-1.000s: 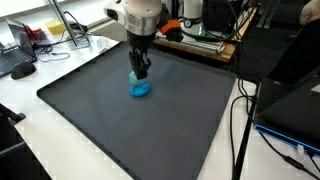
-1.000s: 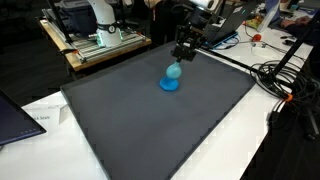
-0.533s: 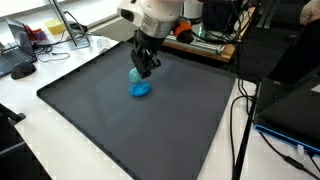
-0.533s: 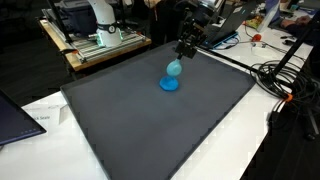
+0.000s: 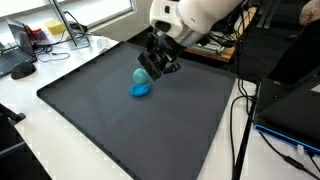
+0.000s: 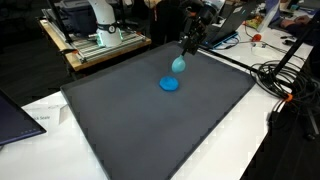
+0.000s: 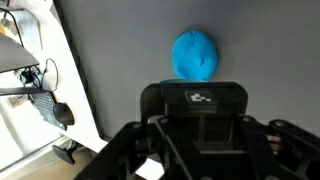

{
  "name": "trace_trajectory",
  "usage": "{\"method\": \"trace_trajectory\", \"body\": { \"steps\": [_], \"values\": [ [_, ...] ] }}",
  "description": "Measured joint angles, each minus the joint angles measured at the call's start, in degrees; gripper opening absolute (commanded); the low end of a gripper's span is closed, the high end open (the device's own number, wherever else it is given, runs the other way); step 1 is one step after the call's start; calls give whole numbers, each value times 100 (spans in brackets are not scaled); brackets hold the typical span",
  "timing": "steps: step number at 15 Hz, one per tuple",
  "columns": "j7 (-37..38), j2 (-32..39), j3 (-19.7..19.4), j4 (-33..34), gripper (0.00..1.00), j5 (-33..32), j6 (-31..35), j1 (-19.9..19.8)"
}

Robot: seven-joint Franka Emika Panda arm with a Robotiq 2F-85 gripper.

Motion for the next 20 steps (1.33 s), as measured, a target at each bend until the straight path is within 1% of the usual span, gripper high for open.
{"method": "trace_trajectory", "body": {
  "steps": [4,8,11,16,20],
  "values": [
    [-371,149,144,2,22,-445,-131,65],
    [-625,313,238,1,22,-1028,-260,175],
    [-802,441,319,4,22,-1312,-382,221],
    [-1183,650,398,9,22,-1521,-413,226],
    [-1556,809,412,11,22,-1544,-415,225]
  ]
}}
